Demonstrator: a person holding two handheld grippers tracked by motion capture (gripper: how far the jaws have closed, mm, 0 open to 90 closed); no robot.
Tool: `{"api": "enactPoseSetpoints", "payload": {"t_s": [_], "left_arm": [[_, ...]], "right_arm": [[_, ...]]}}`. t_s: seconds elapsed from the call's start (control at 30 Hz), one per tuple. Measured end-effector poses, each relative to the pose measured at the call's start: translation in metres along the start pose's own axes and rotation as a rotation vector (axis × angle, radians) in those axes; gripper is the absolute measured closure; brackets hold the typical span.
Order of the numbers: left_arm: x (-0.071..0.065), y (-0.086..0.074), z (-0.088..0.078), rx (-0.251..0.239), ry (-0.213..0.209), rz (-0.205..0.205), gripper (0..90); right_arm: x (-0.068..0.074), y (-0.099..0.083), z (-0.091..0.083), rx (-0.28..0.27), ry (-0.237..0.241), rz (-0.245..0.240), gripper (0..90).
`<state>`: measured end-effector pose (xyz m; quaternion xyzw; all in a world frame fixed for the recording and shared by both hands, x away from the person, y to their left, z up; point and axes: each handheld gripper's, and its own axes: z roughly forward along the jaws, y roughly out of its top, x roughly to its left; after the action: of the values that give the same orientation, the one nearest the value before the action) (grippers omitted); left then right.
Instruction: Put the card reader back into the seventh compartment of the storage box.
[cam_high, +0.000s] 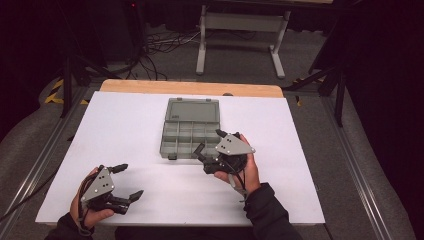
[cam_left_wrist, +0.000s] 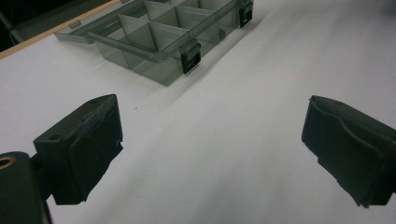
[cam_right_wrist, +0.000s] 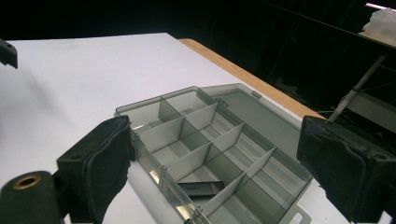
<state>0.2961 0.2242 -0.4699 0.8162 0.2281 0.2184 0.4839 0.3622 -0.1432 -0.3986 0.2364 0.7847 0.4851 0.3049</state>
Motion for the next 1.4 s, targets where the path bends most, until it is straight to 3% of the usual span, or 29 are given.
{"api": "enactPoseSetpoints", "payload": {"t_s": [0.93,1.4], "left_arm": [[0.001,0.000,-0.003,-0.015,0.005,-0.008,5.4],[0.001,0.000,-0.002,-0.014,0.003,-0.007,5.3]], "right_arm": [[0.000,-0.005,-0.031,-0.019,0.022,-0.028,10.8],[0.004,-0.010,-0.039,0.002,0.017,-0.057,10.6]]}}
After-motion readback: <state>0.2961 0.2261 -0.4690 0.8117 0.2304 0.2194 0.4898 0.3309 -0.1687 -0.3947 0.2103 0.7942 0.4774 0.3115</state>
